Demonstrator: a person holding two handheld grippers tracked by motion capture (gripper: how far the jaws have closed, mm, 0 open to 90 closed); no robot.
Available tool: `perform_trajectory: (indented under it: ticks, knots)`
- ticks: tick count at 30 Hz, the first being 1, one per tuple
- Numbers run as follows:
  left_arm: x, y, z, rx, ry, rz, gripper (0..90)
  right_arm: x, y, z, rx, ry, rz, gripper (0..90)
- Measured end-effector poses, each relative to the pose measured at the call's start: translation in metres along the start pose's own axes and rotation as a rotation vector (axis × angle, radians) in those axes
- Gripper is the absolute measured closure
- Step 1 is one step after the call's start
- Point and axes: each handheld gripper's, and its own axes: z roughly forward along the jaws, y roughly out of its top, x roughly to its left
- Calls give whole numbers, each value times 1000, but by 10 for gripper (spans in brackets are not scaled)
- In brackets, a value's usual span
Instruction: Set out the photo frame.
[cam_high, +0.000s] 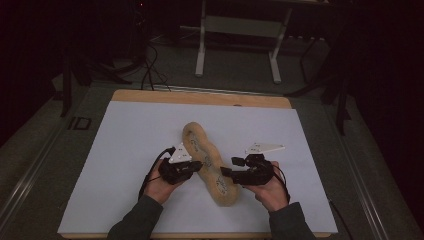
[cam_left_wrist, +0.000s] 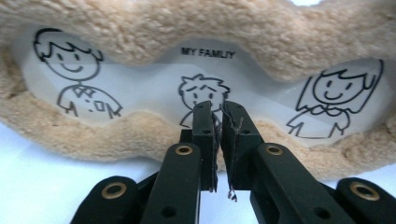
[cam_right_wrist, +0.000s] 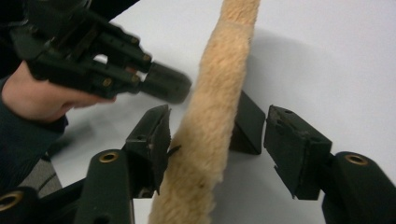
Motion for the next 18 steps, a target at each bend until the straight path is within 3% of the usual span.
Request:
perform_trajectory:
  ticks: [6,18]
  knots:
    - [11,2,-2,1,23,-16,832,4,-8,2,28,7,-3,388]
    - [24,4,-5,3,52,-38,808,12,-25,14,88,-12,-26,474]
